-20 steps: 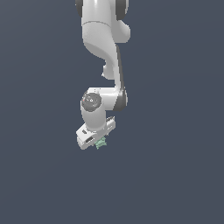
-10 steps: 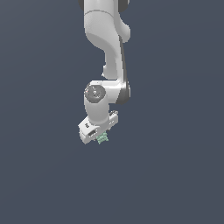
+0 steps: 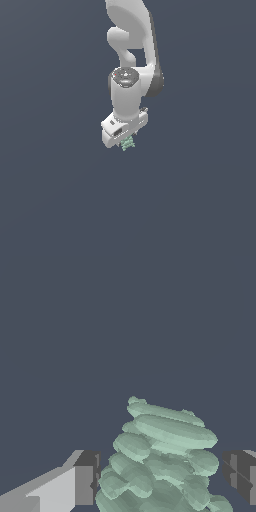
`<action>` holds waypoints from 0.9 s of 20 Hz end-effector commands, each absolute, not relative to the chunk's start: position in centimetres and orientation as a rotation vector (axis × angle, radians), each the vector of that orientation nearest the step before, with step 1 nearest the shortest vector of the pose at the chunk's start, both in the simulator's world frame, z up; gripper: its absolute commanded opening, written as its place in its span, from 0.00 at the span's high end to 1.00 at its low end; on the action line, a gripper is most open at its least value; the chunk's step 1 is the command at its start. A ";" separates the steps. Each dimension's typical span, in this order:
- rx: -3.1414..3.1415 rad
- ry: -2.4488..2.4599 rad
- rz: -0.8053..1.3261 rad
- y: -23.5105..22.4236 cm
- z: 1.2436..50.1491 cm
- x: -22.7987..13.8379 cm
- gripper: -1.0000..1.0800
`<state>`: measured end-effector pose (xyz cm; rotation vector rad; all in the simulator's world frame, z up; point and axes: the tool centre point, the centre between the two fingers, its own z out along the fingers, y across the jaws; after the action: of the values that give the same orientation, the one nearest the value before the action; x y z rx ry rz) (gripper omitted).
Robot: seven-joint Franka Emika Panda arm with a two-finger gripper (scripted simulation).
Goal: Pick up the object and move it to a goal position.
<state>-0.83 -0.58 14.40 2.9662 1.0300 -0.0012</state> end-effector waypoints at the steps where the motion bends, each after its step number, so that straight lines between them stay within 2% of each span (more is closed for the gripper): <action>1: 2.965 1.030 -0.001 0.9 16.6 -1.9 1.00; 18: 2.965 1.031 -0.002 11.5 32.3 -8.6 1.00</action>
<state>-8.03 10.70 31.12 2.9641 1.0320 -0.0001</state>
